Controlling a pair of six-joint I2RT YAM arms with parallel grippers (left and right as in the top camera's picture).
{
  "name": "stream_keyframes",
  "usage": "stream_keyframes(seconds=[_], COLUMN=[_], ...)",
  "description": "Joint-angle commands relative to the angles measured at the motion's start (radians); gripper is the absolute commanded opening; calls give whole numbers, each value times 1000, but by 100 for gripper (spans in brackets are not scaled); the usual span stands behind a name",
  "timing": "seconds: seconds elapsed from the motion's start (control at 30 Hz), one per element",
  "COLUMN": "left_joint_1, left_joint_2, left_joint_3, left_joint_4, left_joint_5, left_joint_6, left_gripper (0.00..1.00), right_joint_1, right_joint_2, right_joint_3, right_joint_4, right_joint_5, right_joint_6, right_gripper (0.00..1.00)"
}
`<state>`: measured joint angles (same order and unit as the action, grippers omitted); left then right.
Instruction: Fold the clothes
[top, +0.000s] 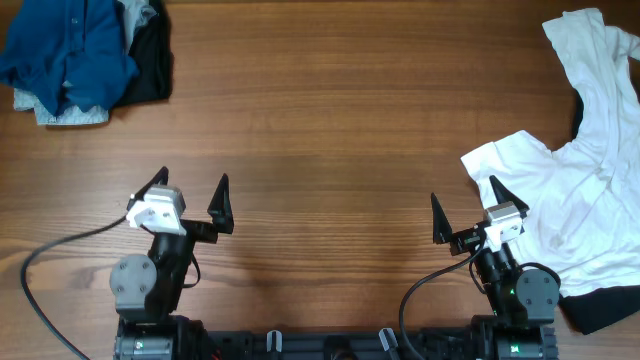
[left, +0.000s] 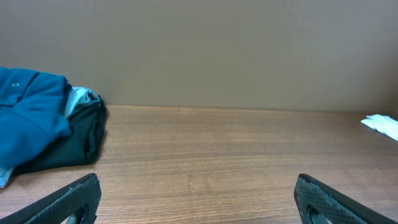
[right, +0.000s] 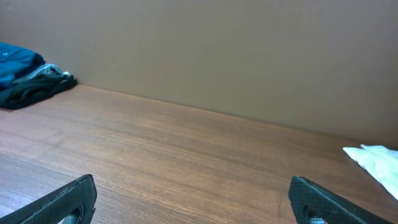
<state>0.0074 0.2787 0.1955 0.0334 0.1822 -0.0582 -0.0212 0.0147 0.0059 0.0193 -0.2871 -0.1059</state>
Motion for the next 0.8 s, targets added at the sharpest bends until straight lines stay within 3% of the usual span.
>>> stream_keyframes(seconds=[0.0,0.47,0.77], left_joint_1=[4,26,71], left_joint_2=[-100,-276,-276], left_joint_3=[-50,-149,-175], left_joint_4=[7,8,-2], left_joint_5=[-47,-78,25], left_joint_6=[2,5,5], left_gripper=[100,100,100], right_joint_1=[5,5,5], right_joint_2=[-10,-10,-10], right_joint_3=[-1,-1,-1], right_joint_4=[4,4,4], right_joint_5=[7,6,6], right_joint_6=[1,1,1], right_gripper=[100,100,100])
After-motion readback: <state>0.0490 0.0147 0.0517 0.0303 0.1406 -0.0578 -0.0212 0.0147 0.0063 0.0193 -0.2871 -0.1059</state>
